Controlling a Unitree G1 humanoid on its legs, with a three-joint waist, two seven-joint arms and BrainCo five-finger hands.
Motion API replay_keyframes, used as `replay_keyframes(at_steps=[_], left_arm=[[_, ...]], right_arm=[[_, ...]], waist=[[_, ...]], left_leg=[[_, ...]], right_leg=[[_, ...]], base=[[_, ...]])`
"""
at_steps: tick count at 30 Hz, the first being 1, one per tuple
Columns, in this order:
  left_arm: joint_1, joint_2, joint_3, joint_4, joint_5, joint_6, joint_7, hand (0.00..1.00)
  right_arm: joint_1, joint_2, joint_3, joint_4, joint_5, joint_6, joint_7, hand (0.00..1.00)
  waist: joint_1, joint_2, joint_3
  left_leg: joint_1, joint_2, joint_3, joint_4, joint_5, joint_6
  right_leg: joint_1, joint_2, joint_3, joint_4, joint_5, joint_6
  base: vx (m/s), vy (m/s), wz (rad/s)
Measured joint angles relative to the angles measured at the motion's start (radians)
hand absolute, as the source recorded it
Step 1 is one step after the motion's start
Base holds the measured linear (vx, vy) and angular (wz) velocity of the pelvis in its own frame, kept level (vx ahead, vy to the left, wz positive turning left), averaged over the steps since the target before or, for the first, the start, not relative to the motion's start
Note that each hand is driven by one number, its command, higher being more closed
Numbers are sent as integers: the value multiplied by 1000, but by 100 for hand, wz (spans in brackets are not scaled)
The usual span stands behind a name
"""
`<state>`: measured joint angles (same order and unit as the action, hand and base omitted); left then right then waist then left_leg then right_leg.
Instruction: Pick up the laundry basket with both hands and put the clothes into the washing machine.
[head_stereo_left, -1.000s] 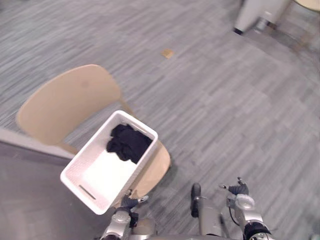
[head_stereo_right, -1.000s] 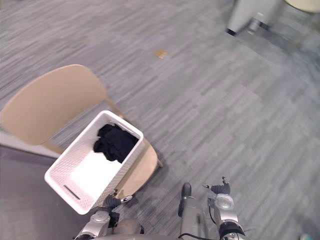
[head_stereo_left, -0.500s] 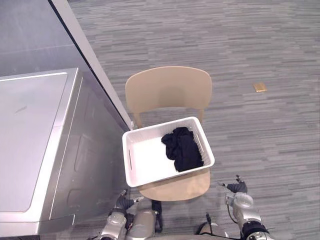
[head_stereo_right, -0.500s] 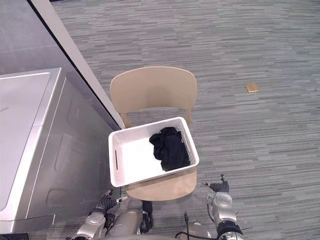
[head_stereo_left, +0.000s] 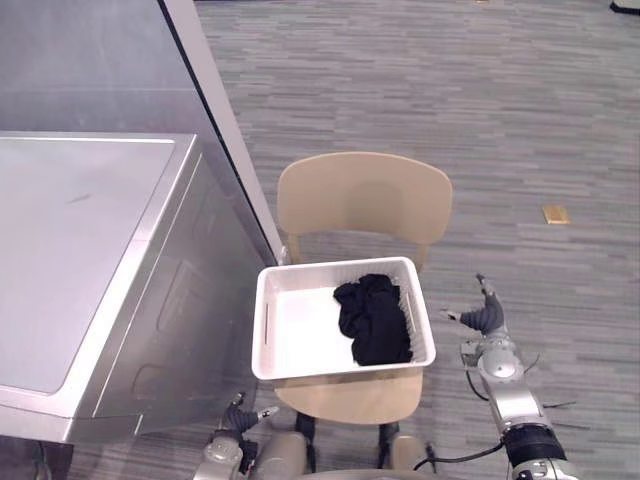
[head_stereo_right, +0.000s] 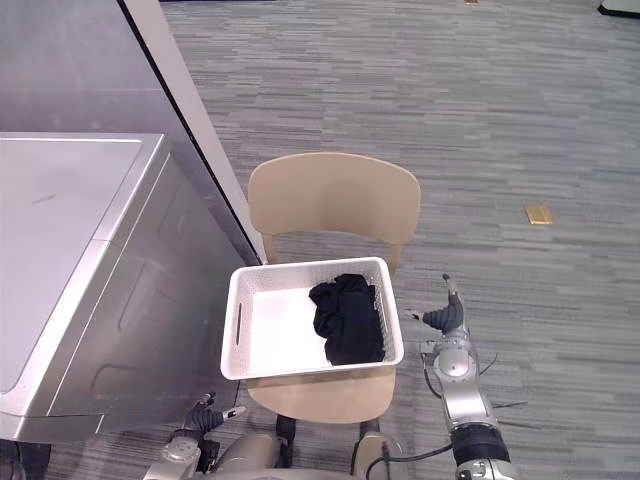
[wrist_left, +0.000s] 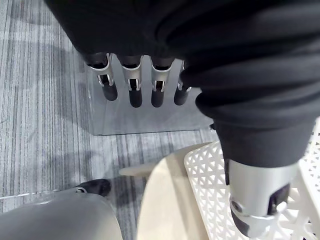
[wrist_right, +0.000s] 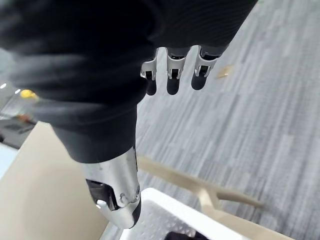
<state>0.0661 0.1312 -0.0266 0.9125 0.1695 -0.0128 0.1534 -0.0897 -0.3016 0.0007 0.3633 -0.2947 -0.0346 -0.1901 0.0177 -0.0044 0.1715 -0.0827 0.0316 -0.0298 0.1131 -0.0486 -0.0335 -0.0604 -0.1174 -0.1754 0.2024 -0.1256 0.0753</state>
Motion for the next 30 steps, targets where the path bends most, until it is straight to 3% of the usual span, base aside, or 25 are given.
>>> replay_keyframes(at_steps=[7, 10, 12, 15, 19, 26, 30], left_arm=[[4, 12, 0, 2, 1, -6, -1, 0], [1, 13, 0, 1, 1, -11, 0, 0], [-15, 12, 1, 0, -1, -14, 2, 0], [-30, 22, 39, 1, -11, -14, 12, 0], [-73, 38, 63, 0, -60, -19, 32, 0], [-176, 26, 69, -36, -121, -36, 51, 0], [-248, -3, 78, -70, -140, -44, 64, 0]], right_arm=[[-46, -81, 212, 50, -62, -35, 103, 0], [-136, -100, 296, 164, -74, -38, 122, 0], [-241, -121, 327, 252, -88, -39, 128, 0], [-356, -140, 345, 362, -105, -33, 124, 0], [-440, -154, 345, 446, -110, 1, 77, 0], [-563, -152, 353, 496, -127, 46, 6, 0], [-616, -128, 360, 520, -156, 71, -31, 0]], waist=[[11, 0, -9], [38, 22, 18], [61, 58, 67], [91, 86, 138], [107, 76, 195], [103, 67, 238], [95, 58, 258]], left_leg=[[-36, -31, -81, 9, 17, -20], [-90, -42, -127, 48, 32, -30], [-160, -48, -155, 68, 59, -41], [-209, -50, -174, 38, 98, -26], [-281, -47, -120, -33, 138, -32], [-404, -34, -48, -74, 204, -35], [-437, -34, -33, -73, 256, -31]], right_leg=[[37, -11, -82, -49, 14, 8], [26, -22, -142, -34, 14, 7], [-35, -23, -170, 15, 8, -6], [-124, -46, -190, 114, -21, -25], [-274, -108, -205, 262, -78, -35], [-464, -145, -192, 374, -94, -39], [-504, -162, -199, 416, -109, -50]], base=[[13, 6, 37], [-90, 20, 64], [-186, 3, 52], [-258, 12, 36], [-240, -22, 32], [-110, -42, 2], [-11, -79, 9]])
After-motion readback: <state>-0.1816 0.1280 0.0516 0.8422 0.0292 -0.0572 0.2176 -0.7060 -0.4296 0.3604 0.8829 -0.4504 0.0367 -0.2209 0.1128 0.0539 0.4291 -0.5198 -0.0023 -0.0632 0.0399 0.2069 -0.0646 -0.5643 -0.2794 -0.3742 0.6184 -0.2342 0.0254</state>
